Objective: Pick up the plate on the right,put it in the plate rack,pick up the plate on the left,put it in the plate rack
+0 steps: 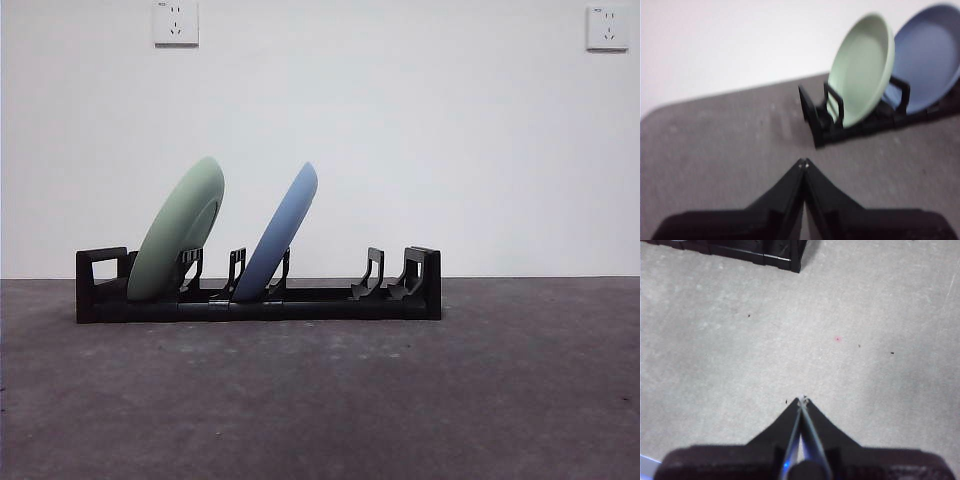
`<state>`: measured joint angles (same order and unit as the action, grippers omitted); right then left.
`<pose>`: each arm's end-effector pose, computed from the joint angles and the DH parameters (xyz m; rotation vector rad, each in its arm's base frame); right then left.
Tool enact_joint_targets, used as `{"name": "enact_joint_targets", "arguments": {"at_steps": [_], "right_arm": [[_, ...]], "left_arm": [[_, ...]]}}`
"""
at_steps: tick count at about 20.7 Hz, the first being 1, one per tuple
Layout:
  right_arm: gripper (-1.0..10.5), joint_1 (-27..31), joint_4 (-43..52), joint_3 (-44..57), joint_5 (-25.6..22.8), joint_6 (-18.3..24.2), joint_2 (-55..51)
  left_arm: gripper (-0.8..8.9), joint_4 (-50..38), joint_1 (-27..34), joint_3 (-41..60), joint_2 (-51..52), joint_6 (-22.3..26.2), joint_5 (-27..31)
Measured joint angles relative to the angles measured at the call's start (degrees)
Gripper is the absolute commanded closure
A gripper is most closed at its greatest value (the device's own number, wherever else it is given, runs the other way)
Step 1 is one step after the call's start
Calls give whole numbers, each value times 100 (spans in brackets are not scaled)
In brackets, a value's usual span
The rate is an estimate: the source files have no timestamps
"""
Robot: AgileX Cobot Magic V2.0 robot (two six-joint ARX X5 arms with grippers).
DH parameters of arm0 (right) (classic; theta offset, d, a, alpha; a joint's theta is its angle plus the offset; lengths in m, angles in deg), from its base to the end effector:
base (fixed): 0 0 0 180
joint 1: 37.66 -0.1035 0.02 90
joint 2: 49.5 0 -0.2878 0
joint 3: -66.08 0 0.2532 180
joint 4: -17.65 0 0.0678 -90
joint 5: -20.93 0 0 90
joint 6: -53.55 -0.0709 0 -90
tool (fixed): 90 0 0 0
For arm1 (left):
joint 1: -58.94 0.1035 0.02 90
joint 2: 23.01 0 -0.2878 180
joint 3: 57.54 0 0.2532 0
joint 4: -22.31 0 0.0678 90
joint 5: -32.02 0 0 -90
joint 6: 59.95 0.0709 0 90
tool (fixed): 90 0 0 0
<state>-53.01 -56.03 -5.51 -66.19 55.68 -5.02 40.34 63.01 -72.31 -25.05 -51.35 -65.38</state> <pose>0.1296 0.0393 0.3199 -0.1235 0.8058 0.3155 0.1172 -0.0008 0.1568 0.1407 0.0875 -0.0649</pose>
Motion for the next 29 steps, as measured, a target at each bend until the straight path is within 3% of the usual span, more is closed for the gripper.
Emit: {"name": "enact_joint_targets", "arguments": {"at_steps": [2,8,22,24,29], "right_arm": [[945,0,2,0,-11,0,59],[945,0,2,0,-11,0,203],[945,44,17,4,-177,31,297],[945,201,352,24,-345,142,-7],[945,1110,2179,656,-28,55,-1438]], "left_arm": [[817,533,0,0,151,-39,-2],[817,542,0,0,136,-332,-42],[817,540,0,0,66,-374,-46],[817,540,0,0,66,-374,-46],[817,540,0,0,66,-374,-46]]}}
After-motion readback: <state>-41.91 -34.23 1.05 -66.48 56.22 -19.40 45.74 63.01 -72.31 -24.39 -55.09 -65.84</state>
